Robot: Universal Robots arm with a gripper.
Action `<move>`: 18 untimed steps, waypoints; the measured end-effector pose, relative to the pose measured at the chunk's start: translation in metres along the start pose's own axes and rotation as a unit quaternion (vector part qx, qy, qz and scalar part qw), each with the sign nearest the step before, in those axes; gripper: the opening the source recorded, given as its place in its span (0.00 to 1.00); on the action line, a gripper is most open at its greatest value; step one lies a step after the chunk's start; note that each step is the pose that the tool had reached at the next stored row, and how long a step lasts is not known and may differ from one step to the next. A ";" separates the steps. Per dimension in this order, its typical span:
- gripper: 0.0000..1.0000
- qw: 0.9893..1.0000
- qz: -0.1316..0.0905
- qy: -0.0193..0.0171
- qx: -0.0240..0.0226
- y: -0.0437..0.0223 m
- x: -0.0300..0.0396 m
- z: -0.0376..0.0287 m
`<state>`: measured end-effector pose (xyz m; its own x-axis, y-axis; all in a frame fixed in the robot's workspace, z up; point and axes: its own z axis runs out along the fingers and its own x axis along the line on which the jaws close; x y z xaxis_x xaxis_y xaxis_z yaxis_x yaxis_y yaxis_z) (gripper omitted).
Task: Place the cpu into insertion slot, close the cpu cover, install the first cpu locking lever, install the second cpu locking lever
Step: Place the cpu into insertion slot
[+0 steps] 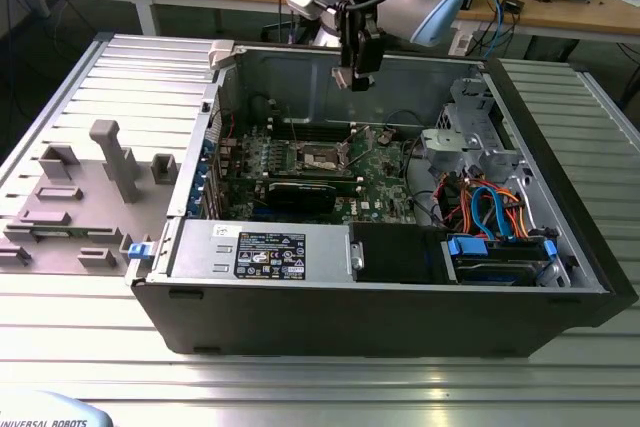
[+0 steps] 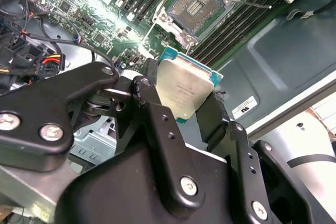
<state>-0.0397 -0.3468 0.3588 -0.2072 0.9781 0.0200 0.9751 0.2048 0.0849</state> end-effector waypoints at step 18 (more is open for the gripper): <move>0.54 0.999 0.037 -0.003 0.001 -0.0006 0.0001 0.0027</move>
<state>-0.0401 -0.3468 0.3560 -0.1346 0.9907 0.0204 0.9878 0.1326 0.0819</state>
